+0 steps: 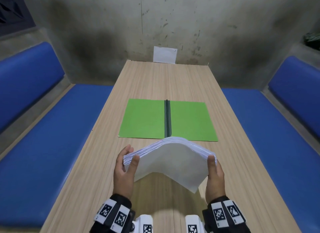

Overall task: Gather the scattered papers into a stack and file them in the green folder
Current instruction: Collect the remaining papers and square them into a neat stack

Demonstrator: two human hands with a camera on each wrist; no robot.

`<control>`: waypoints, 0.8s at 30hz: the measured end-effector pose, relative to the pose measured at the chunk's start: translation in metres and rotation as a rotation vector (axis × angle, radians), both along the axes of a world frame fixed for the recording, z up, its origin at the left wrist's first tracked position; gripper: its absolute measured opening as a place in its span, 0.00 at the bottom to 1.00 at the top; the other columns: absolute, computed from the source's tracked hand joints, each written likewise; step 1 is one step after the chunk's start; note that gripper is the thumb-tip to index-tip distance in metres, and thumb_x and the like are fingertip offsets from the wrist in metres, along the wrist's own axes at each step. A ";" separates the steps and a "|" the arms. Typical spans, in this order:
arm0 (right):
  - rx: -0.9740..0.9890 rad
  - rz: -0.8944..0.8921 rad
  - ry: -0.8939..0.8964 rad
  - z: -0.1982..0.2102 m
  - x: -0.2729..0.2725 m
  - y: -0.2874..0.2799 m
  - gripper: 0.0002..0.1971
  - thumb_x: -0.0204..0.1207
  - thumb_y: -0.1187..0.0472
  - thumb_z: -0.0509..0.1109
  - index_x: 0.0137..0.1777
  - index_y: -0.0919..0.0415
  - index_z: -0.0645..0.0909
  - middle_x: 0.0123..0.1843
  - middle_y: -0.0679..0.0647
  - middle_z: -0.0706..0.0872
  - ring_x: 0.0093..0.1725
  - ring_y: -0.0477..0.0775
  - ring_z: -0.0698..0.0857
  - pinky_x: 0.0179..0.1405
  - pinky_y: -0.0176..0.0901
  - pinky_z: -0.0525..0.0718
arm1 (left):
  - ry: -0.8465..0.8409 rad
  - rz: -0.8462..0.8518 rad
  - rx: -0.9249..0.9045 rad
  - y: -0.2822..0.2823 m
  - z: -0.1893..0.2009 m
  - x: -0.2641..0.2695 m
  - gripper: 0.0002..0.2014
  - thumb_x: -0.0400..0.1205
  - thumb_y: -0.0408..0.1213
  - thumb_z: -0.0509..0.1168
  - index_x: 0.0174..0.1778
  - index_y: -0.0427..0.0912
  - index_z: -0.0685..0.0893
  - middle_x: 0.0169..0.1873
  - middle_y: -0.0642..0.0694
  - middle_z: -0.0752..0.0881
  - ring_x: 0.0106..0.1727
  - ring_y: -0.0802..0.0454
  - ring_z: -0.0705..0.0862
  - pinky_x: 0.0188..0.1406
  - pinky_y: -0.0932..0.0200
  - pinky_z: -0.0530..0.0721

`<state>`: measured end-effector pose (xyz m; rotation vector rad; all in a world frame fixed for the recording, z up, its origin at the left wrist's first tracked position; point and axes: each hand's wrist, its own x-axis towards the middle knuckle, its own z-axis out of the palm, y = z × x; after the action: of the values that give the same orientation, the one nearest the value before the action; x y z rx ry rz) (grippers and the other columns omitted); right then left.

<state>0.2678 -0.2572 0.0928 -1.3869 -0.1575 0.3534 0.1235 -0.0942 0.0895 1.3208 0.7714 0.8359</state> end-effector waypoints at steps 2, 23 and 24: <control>-0.008 -0.047 0.029 0.001 0.003 0.004 0.45 0.35 0.16 0.64 0.44 0.51 0.81 0.43 0.49 0.86 0.39 0.46 0.84 0.38 0.39 0.80 | -0.002 0.067 -0.053 0.002 0.006 0.007 0.25 0.68 0.63 0.67 0.57 0.53 0.81 0.57 0.52 0.83 0.59 0.49 0.79 0.53 0.59 0.79; -0.113 0.013 0.014 -0.013 0.014 -0.005 0.11 0.73 0.71 0.70 0.47 0.53 0.80 0.44 0.51 0.86 0.45 0.54 0.83 0.39 0.37 0.79 | 0.149 -0.110 0.119 0.016 0.005 0.009 0.19 0.79 0.32 0.66 0.32 0.66 0.79 0.40 0.46 0.85 0.43 0.47 0.81 0.43 0.51 0.80; -0.103 0.013 0.004 -0.008 0.014 -0.006 0.12 0.73 0.71 0.70 0.45 0.51 0.80 0.43 0.49 0.86 0.44 0.52 0.84 0.39 0.37 0.79 | 0.122 -0.100 0.144 0.015 0.011 0.008 0.20 0.79 0.32 0.66 0.32 0.67 0.78 0.40 0.47 0.85 0.43 0.49 0.82 0.44 0.53 0.80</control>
<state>0.2814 -0.2634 0.0848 -1.4875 -0.1471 0.3796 0.1315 -0.0790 0.1000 1.5377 0.7440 0.7474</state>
